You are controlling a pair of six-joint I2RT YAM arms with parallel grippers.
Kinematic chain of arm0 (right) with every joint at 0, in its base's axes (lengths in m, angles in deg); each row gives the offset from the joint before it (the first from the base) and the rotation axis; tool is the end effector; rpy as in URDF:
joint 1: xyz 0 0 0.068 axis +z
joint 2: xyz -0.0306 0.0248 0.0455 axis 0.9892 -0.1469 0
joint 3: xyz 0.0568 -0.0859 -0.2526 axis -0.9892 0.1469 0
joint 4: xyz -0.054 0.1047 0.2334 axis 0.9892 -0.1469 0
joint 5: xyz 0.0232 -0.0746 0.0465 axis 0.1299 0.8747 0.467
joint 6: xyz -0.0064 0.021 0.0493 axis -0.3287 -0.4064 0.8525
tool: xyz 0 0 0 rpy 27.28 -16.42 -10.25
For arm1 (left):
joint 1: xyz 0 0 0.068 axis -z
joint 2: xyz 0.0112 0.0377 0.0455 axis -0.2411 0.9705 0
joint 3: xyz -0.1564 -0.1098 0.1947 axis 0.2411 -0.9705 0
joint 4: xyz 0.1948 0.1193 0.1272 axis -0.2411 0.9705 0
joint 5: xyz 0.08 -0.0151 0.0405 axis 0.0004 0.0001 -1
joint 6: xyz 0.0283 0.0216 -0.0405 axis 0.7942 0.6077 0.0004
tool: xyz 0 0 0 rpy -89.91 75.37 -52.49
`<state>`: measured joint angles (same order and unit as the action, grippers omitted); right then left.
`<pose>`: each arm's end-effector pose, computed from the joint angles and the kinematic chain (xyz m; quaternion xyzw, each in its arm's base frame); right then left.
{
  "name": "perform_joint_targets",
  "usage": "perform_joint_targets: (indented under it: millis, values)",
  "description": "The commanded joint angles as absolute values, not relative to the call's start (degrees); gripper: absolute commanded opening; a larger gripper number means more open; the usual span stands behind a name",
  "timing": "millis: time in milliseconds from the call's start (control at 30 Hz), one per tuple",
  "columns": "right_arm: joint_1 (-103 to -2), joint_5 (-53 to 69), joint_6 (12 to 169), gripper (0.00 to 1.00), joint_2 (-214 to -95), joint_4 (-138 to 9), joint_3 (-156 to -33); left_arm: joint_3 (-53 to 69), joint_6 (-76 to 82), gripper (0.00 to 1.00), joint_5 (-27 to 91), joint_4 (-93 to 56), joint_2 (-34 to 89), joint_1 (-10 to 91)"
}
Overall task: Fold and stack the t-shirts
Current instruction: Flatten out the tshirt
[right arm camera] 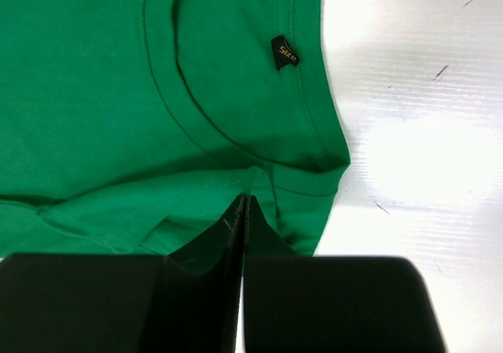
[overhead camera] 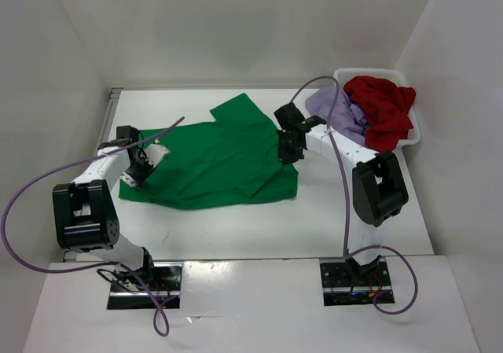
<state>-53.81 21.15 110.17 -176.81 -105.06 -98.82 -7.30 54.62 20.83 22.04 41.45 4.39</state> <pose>0.3349 0.1721 0.2257 -0.0022 0.9755 0.0536 0.2134 0.2862 0.0497 0.1941 0.2550 0.9521 0.0906 0.1421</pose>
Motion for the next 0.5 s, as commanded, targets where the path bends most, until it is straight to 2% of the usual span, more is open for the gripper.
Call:
perform_joint_targets:
  millis: [0, 67, 167, 200, 233, 300, 467]
  values:
    - [-54.13, 22.51, 109.88, 0.00, -172.19, -101.76, -98.44, -5.34, 52.94, 0.03, 21.63, 24.80, 38.80, 4.02]
    - [-54.13, 23.04, 109.88, 0.00, -171.58, -101.75, -99.15, -4.46, 51.54, 0.03, 21.62, 26.38, 38.09, 4.02]
    - [-54.13, 21.90, 109.88, 0.00, -171.04, -101.14, -99.67, -3.67, 51.00, 0.16, 21.62, 26.91, 37.56, 4.02]
    - [-54.13, 21.90, 109.36, 0.00, -171.04, -100.61, -99.67, -4.19, 51.00, 0.23, 21.01, 26.91, 37.56, 4.02]
    - [-54.13, 21.29, 109.35, 0.00, -171.04, -100.61, -99.06, -5.07, 51.00, 0.47, 20.48, 26.91, 38.34, 4.02]
    - [-54.13, 20.58, 109.35, 0.00, -171.04, -99.30, -98.45, -5.07, 50.48, 0.52, 20.48, 26.91, 39.22, 4.02]
    - [-54.13, 19.53, 109.35, 0.00, -171.04, -98.15, -97.12, -3.33, 46.26, 0.56, 19.43, 23.93, 40.37, 3.41]
